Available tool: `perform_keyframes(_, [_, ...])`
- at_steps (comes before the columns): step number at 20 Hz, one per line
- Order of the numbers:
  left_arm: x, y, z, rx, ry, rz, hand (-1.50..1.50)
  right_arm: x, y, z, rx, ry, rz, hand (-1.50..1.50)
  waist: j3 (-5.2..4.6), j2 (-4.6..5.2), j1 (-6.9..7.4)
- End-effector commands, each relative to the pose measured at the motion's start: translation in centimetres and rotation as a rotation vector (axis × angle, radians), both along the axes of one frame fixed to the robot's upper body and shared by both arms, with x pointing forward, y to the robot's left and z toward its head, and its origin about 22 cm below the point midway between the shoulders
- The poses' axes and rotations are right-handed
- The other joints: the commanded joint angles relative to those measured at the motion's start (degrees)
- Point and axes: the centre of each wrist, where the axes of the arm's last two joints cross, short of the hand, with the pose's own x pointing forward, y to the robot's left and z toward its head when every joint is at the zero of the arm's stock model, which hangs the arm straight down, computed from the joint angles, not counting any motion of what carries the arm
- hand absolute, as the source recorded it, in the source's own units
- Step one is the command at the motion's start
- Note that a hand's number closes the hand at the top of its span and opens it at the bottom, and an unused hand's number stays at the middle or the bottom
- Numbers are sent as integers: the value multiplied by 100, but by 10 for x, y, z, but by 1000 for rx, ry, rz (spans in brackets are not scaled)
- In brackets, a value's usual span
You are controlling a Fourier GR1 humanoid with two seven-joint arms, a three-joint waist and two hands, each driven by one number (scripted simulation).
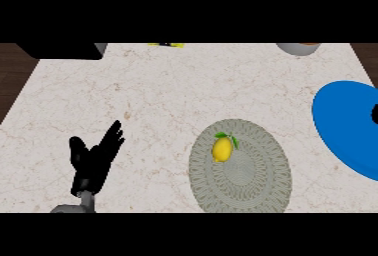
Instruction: Pick the bell pepper from the placemat and place it in the plate
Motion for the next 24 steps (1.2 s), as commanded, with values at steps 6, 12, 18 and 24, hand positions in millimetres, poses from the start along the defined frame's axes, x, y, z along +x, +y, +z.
perform_keyframes(6, [2,7,0,1,-16,-23,0,-8,-33,-16,202,165,151,-150,20,43,113])
perform_keyframes(12, [-1,-6,11,2,-22,-22,0,-15,-44,-12,171,-81,232,-150,38,13,76])
perform_keyframes(18, [-1,4,3,0,-2,-4,0,-26,-52,-21,224,-301,164,-150,17,11,35])
perform_keyframes(24, [-8,7,3,5,20,29,0,-78,-76,-45,333,-370,270,-150,-5,-50,-94])
